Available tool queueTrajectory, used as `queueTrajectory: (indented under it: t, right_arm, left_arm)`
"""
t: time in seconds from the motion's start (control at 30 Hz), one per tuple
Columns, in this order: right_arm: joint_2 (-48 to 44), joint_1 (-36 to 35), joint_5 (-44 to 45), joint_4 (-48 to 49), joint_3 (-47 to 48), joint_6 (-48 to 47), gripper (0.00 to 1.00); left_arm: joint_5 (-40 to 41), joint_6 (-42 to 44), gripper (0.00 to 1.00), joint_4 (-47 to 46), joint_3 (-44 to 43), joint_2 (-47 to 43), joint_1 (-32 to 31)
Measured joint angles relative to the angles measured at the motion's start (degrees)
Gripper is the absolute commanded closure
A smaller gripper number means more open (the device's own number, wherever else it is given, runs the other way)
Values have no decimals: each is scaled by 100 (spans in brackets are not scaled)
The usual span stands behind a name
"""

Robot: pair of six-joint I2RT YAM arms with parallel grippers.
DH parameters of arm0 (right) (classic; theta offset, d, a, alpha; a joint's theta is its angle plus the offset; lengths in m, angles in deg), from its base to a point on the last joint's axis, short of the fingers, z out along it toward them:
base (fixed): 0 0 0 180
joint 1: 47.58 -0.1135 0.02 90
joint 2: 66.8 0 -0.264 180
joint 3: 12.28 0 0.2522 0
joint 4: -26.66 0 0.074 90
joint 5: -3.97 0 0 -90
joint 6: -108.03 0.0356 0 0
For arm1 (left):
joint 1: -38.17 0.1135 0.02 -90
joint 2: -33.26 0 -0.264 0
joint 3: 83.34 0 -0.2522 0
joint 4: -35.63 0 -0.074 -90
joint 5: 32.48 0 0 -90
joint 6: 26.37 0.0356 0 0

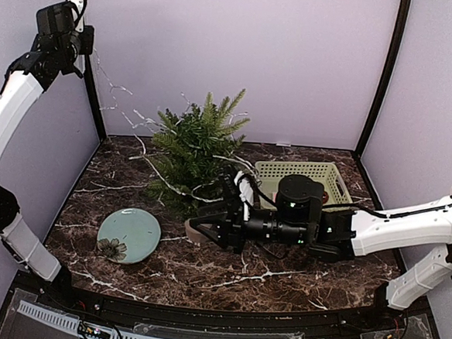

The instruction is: Decorate the small christmas tree

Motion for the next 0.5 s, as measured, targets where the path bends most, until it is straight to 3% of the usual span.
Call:
queueTrajectory:
  t: [0.13, 0.5]
  right_arm:
    - [-455, 0, -33, -33, -168, -81, 41]
    - [-1528, 85, -168, -442, -190, -343, 27]
  left_arm:
    - [-402, -114, 100, 81, 170, 133, 4]
    - [-2072, -232, 100, 328, 203, 968, 0]
